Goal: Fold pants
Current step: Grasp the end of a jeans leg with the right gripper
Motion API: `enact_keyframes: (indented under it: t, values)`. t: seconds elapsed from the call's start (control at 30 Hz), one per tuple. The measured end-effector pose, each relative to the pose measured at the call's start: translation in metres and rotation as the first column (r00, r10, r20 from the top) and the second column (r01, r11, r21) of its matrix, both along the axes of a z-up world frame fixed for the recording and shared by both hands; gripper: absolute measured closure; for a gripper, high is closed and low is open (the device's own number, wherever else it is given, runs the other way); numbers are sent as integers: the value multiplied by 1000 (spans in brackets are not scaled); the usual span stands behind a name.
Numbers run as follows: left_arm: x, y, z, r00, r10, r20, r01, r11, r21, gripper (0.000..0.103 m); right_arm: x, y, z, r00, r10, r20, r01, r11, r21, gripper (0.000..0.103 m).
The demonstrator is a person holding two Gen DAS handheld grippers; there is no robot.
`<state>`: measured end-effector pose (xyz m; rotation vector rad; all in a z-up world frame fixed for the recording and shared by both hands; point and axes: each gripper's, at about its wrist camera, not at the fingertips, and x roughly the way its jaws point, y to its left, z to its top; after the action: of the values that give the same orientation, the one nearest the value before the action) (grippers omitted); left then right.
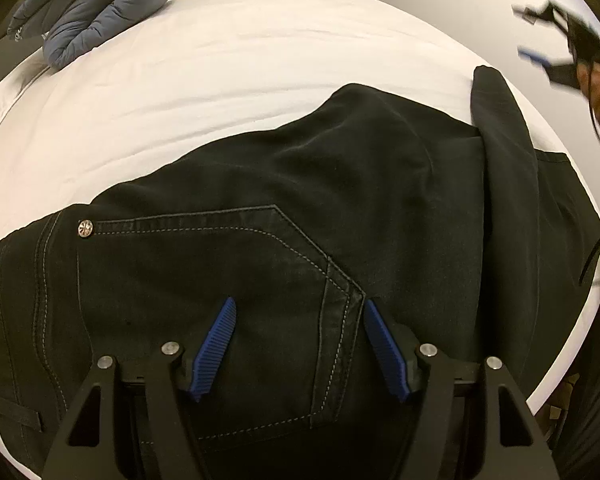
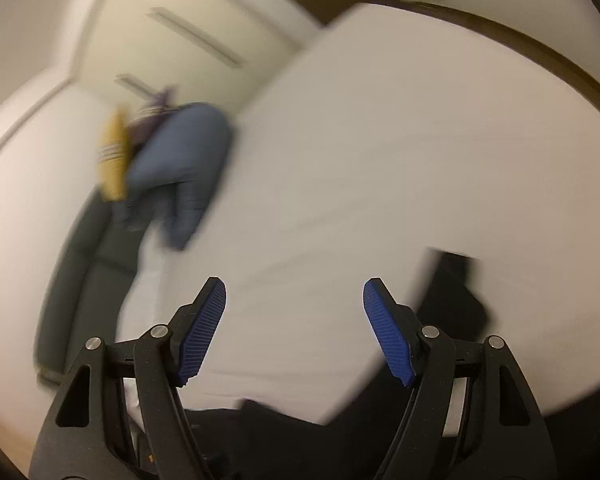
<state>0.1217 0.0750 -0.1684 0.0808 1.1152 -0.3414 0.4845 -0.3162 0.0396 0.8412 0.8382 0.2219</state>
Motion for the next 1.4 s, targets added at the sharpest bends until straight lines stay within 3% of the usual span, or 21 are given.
enact_keyframes:
  t: [0.07, 0.13, 0.23, 0.3, 0.37, 0.43, 0.5, 0.53, 0.57, 0.7, 0.83, 1.0, 1.07, 1.17, 1.2, 1.27, 1.4]
  values:
    - [-1, 0, 0, 1000, -2, 1, 2, 1000, 1, 35, -14, -10, -30, 997, -41, -58, 46, 996, 72, 31]
    - [-1, 2, 0, 1000, -3, 1, 3, 1000, 1, 35, -20, -27, -60, 985, -106, -134, 119, 989, 87, 32]
    - [-1, 1, 0, 1000, -4, 0, 4, 1000, 6, 35, -31, -51, -118, 939, -220, -263, 270, 947, 174, 33]
    - [-1, 0, 0, 1000, -3, -1, 3, 1000, 11, 35, -38, -44, -142, 937, -223, -269, 288, 929, 231, 33]
    - [0, -2, 0, 1000, -1, -3, 1, 1000, 15, 34, -26, -44, -148, 945, -215, -246, 277, 927, 253, 36]
    - [1, -3, -1, 1000, 0, -3, 0, 1000, 19, 34, -7, -37, -146, 964, -167, -208, 221, 936, 272, 65]
    - [1, -4, -1, 1000, 1, -4, -1, 1000, 22, 34, 19, -33, -137, 975, -120, -186, 162, 959, 232, 87]
    - [1, -5, -1, 1000, 2, -4, -2, 1000, 22, 34, 31, -24, -132, 977, -111, -183, 148, 967, 206, 95]
    - [1, -5, -1, 1000, 3, -3, -3, 1000, 22, 34, 46, -22, -122, 977, -108, -183, 137, 978, 156, 95]
    - [1, -6, 0, 1000, 1, 1, -1, 1000, 26, 34, 68, 22, -66, 989, -34, -142, 24, 997, -68, 95]
    - [1, -7, 1, 1000, 2, 0, -2, 1000, 26, 33, 116, 64, -31, 987, 135, -86, -150, 967, -204, 95]
    - [0, -5, 0, 1000, -1, 4, 1, 1000, 25, 33, 131, 84, -28, 975, 201, -99, -216, 960, -178, 94]
    - [0, -5, 0, 1000, -1, 2, 1, 1000, 24, 33, 137, 91, -36, 960, 260, -107, -269, 960, -75, 90]
    - [0, -4, 0, 1000, -1, 4, 1, 1000, 25, 33, 144, 106, -31, 970, 242, -40, -242, 970, -14, 63]
    - [0, -4, 0, 1000, -1, 4, 1, 1000, 25, 33, 140, 109, -27, 980, 198, -23, -198, 980, -15, 47]
    - [0, -4, 0, 1000, -4, 5, 4, 1000, 27, 33, 132, 100, -32, 989, 150, -1, -150, 989, 3, 47]
    - [0, -3, 0, 1000, -4, 6, 4, 1000, 26, 33, 119, 102, -35, 985, 150, -82, -159, 981, -111, 47]
